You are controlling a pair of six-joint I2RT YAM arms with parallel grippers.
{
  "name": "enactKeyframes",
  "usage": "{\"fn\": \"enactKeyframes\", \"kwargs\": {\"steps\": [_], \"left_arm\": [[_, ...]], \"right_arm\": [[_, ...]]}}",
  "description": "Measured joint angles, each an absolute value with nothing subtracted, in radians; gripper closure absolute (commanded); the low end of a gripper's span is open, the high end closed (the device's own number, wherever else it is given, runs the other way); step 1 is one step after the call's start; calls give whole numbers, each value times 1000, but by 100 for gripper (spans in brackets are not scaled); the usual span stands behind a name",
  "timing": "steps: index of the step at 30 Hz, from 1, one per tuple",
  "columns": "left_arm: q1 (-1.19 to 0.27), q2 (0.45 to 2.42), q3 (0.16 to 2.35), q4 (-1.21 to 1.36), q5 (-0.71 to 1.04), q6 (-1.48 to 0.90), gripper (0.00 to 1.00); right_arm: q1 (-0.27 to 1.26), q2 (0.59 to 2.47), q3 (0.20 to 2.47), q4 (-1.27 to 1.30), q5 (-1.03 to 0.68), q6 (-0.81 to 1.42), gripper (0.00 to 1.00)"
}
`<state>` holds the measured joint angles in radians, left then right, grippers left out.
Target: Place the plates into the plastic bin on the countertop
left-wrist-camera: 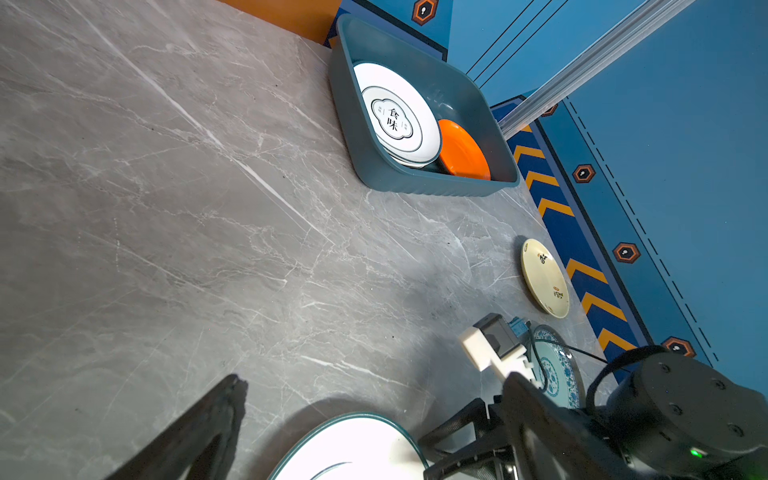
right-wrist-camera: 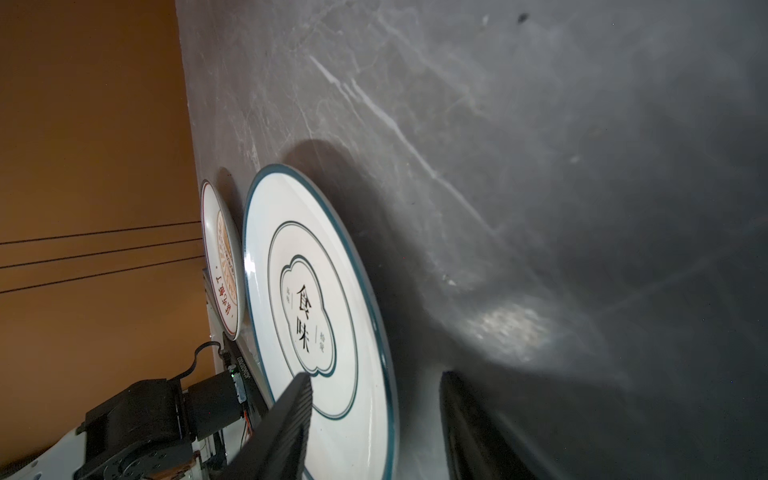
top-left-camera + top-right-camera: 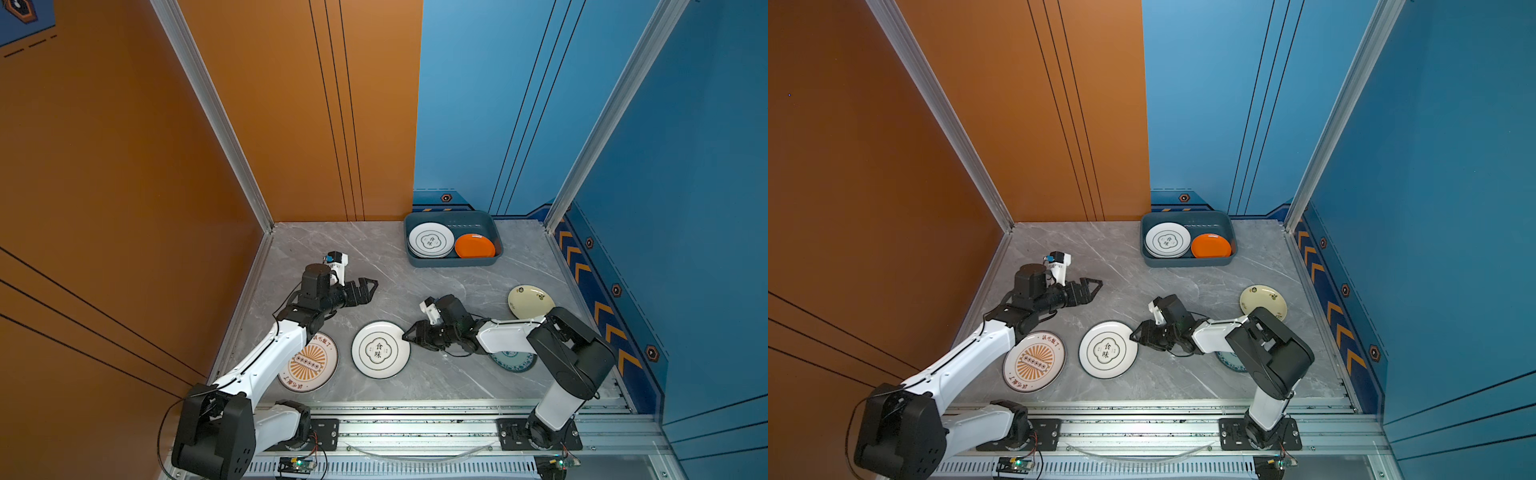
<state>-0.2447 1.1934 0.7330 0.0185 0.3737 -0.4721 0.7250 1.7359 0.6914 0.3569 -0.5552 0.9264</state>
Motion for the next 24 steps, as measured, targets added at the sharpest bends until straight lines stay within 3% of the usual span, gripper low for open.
{"fn": "enactKeyframes", "kwargs": {"steps": [11, 24], "left_arm": [[-241, 1194, 733, 19, 374, -472, 2], [-229, 1209, 732, 20, 374, -472, 2]], "right_arm": [[742, 1809, 698, 440, -584, 979, 82], [726, 1820, 729, 427, -603, 975, 97]]}}
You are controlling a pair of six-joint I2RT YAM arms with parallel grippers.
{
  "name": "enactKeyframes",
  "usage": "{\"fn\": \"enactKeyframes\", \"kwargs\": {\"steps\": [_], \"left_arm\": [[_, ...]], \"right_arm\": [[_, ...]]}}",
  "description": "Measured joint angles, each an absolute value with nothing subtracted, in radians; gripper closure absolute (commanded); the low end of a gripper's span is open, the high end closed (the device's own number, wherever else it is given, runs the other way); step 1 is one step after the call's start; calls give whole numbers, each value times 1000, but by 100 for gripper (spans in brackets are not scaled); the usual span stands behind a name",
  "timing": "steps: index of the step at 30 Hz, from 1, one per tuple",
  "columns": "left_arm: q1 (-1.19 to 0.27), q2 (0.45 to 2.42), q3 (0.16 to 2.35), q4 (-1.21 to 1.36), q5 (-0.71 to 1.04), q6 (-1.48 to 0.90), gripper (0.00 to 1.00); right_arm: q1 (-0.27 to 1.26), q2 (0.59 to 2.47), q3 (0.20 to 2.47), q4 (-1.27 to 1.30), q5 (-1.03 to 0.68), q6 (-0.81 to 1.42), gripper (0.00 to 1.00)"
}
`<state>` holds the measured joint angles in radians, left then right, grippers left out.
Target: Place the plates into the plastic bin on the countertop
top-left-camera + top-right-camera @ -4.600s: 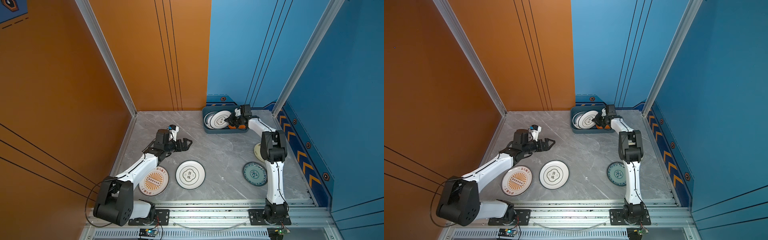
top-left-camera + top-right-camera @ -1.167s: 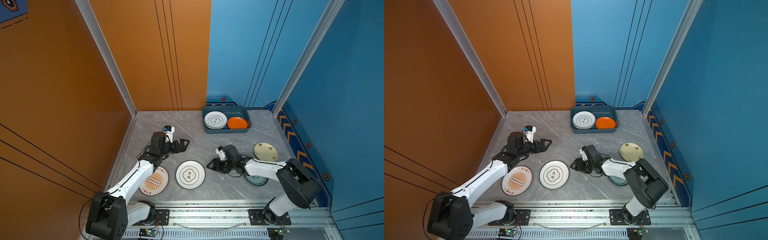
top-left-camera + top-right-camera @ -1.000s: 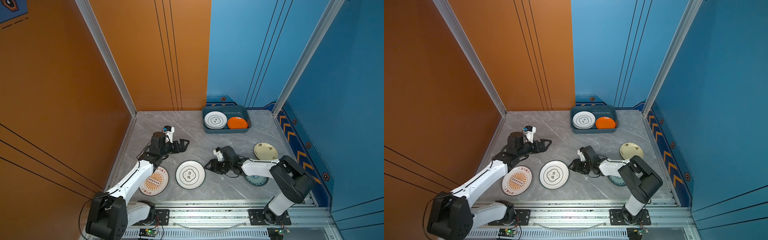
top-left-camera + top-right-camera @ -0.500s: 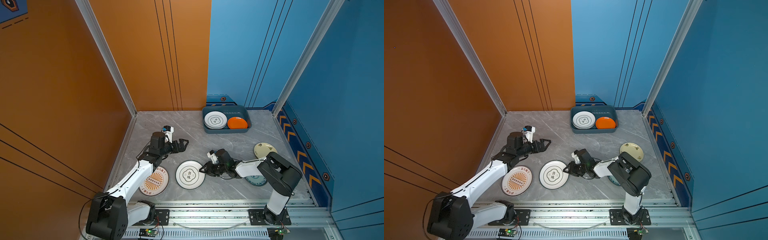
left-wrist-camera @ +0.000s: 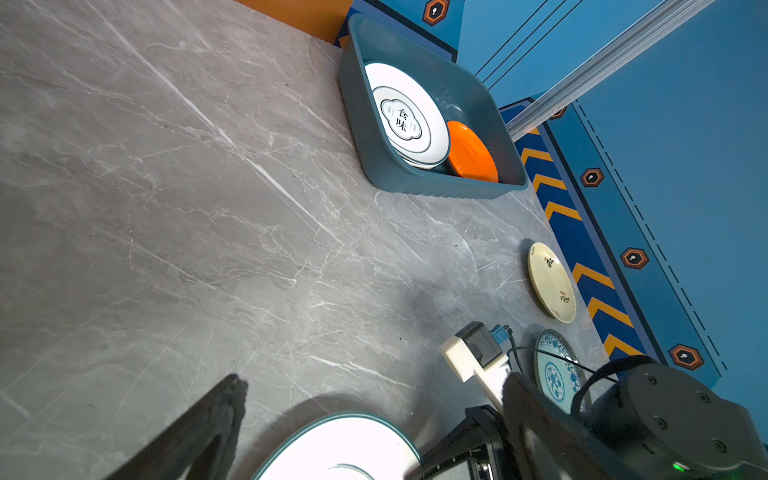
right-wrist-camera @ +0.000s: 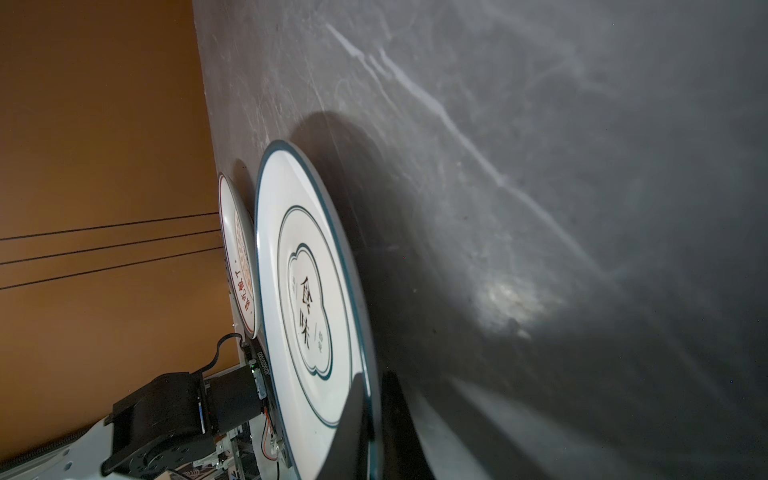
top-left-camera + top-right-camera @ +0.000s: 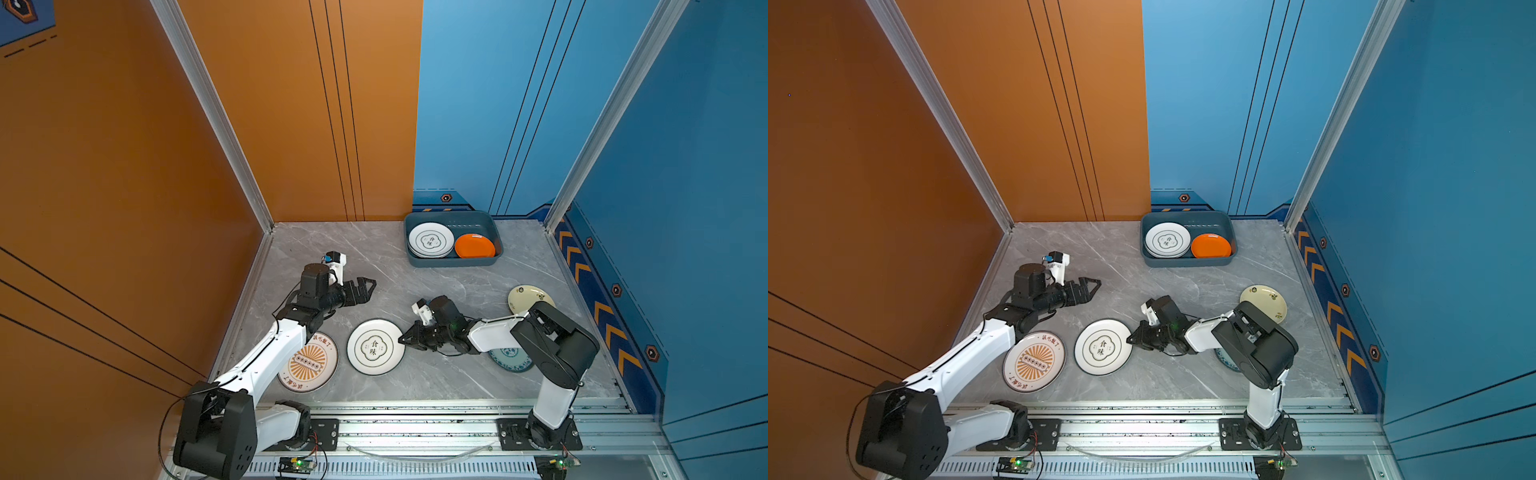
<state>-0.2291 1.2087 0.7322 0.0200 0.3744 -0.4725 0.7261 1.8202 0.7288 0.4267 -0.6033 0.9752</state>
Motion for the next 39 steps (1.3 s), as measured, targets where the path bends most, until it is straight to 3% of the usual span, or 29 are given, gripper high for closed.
{"fn": "enactKeyframes", "kwargs": {"steps": [19, 28, 37, 39], "left_arm": [[-253, 1351, 706, 173, 496, -529, 0], [-325, 1412, 705, 231, 556, -551, 8], [-333, 1442, 700, 297, 611, -587, 30], [-334, 1444, 697, 314, 625, -598, 46]], "right_arm": [[465, 1550, 840, 51, -598, 804, 100], [442, 1547, 868, 51, -599, 816, 100], [436, 1547, 883, 138, -599, 863, 100], [433, 1547, 884, 149, -601, 869, 100]]}}
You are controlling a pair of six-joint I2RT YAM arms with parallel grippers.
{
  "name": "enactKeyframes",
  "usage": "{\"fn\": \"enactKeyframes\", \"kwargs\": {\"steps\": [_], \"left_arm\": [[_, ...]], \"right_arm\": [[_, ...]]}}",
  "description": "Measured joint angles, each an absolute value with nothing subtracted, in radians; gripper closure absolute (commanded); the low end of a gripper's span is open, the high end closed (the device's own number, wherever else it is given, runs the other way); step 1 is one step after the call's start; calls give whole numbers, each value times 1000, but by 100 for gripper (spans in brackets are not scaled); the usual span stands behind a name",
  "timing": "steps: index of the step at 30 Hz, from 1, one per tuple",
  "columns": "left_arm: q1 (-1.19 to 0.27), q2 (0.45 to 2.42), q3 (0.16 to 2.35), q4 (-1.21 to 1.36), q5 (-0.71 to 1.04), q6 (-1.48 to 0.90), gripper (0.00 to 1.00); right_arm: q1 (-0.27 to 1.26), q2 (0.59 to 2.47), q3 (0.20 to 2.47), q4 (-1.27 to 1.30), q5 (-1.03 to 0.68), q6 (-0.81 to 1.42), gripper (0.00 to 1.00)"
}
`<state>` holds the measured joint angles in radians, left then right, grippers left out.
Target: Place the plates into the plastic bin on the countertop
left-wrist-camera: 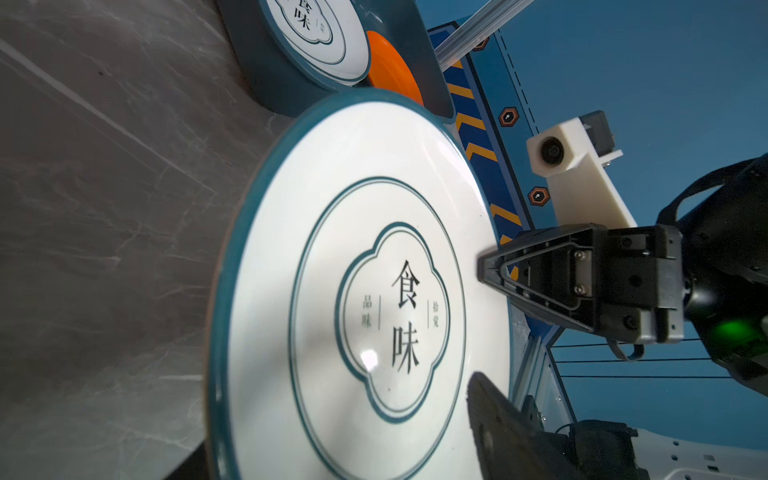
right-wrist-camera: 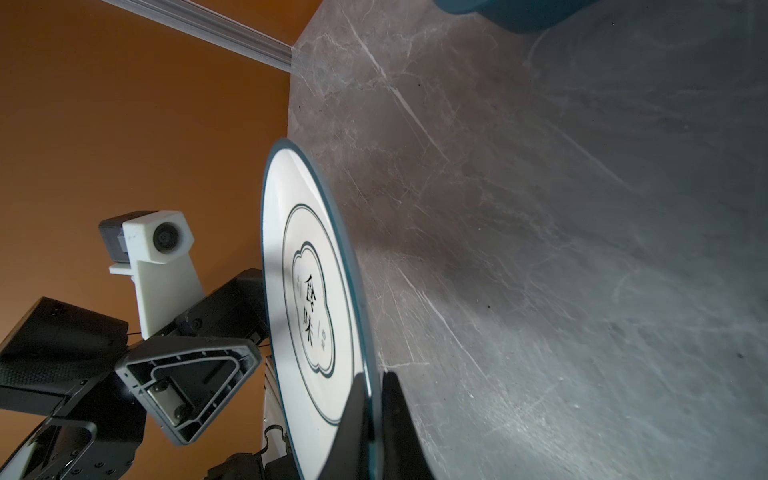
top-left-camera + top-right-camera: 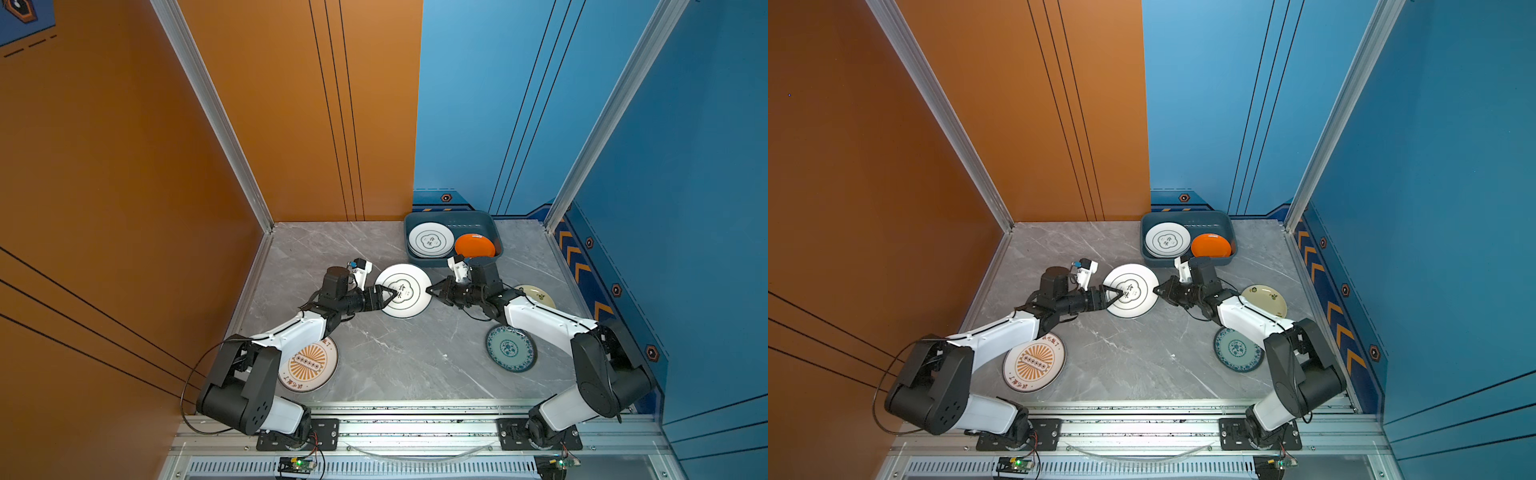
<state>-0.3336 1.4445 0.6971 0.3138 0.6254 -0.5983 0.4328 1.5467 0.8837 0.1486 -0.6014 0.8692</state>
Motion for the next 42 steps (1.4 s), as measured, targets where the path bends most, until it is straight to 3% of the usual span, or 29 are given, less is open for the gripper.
{"fn": "enactKeyframes", "kwargs": {"steps": [5, 12, 14, 17, 20, 32, 38, 42], "left_arm": [[-326, 1457, 687, 336, 643, -622, 80], [-309, 1464, 689, 387, 682, -714, 93], [-309, 1467, 689, 395, 685, -725, 97], [-313, 1468, 689, 408, 694, -709, 97], [-322, 1469, 688, 422, 723, -688, 97], [-328, 1477, 694, 423, 682, -682, 96], [-319, 1481, 698, 427, 686, -707, 95], [-318, 1484, 711, 438, 693, -707, 95]], "right_arm": [[419, 1547, 884, 162, -623, 874, 100], [406, 1548, 883, 178, -629, 860, 99], [405, 1548, 883, 182, -630, 860, 88], [403, 1551, 876, 202, -633, 863, 73], [397, 1567, 875, 239, -638, 872, 66], [377, 1722, 833, 589, -760, 988, 71], [370, 1747, 818, 700, -786, 1012, 80], [364, 1748, 817, 739, -792, 1019, 73]]}}
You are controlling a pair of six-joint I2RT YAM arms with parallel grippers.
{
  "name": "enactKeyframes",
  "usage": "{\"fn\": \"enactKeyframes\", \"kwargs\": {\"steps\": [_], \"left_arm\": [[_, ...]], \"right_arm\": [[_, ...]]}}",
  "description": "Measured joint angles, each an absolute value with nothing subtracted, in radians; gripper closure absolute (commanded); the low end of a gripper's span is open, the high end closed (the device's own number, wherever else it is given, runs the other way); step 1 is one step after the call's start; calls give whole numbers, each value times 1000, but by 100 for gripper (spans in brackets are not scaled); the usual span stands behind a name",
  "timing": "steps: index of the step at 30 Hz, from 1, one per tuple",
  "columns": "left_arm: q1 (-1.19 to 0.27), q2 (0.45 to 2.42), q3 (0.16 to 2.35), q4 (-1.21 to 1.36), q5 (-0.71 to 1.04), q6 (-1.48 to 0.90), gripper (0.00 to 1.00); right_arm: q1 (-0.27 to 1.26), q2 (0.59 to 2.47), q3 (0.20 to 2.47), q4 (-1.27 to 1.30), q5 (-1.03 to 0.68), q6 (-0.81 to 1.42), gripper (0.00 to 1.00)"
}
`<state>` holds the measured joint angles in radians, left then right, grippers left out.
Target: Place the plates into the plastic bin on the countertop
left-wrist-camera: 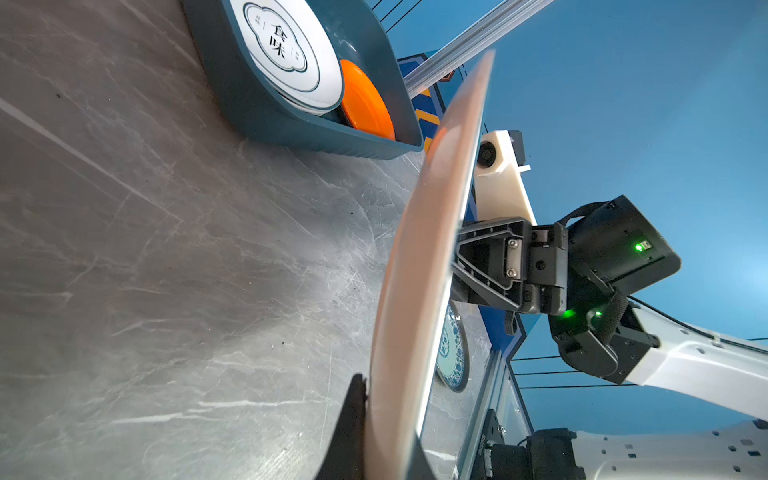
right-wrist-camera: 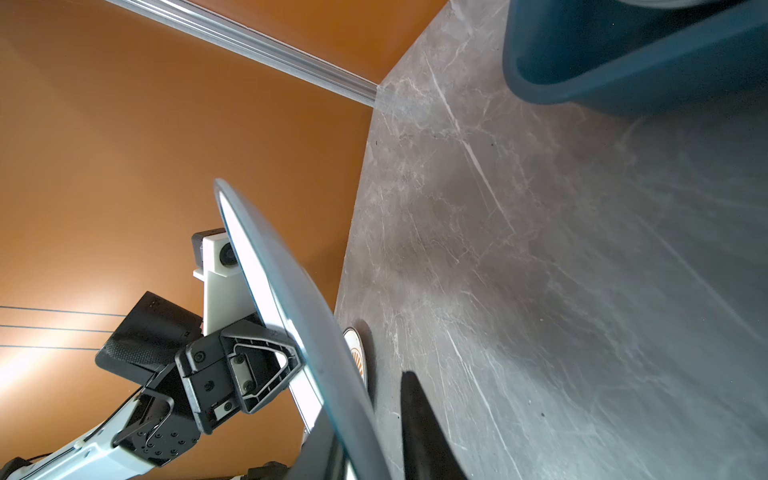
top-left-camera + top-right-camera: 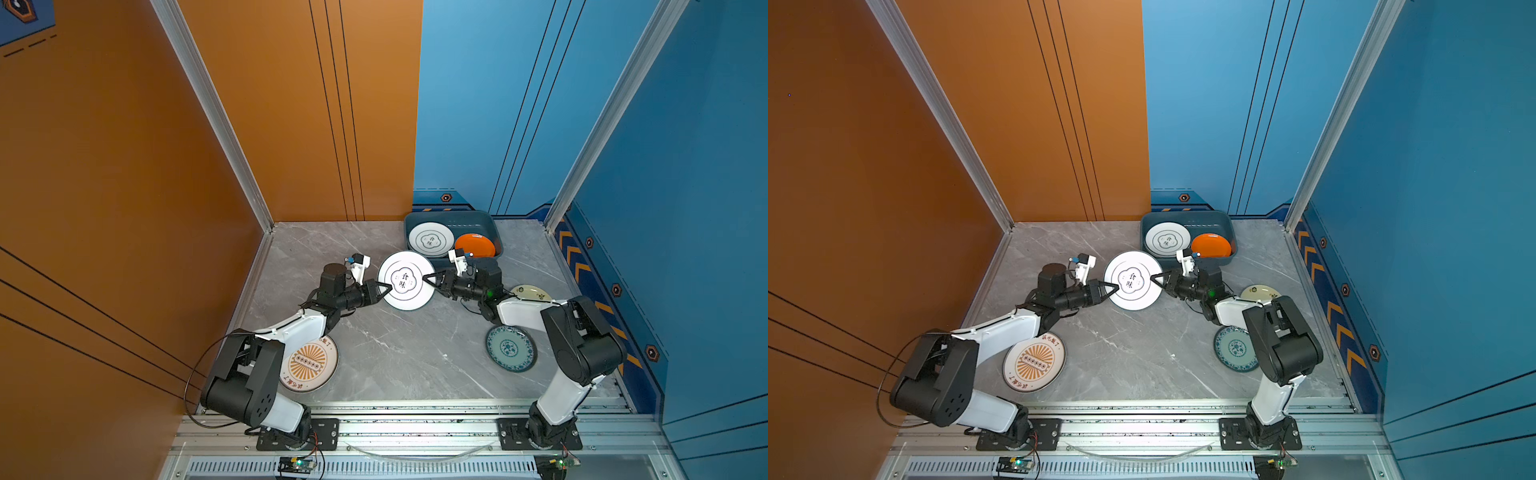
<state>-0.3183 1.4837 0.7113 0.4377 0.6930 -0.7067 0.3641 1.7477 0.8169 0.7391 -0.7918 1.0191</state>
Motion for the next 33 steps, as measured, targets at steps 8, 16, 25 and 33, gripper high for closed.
{"fn": "enactKeyframes", "kwargs": {"steps": [8, 16, 25, 33], "left_arm": [[-339, 1489, 728, 454, 748, -700, 95], [-332, 1491, 734, 449, 770, -743, 87], [-362, 1528, 736, 434, 776, -695, 52], [-362, 1529, 736, 429, 775, -693, 44]], "right_arm": [[382, 1748, 817, 795, -879, 1045, 67], [374, 1774, 817, 877, -937, 1021, 87], [400, 1810, 817, 938, -949, 1109, 99], [382, 1794, 817, 892, -945, 1095, 100]]}}
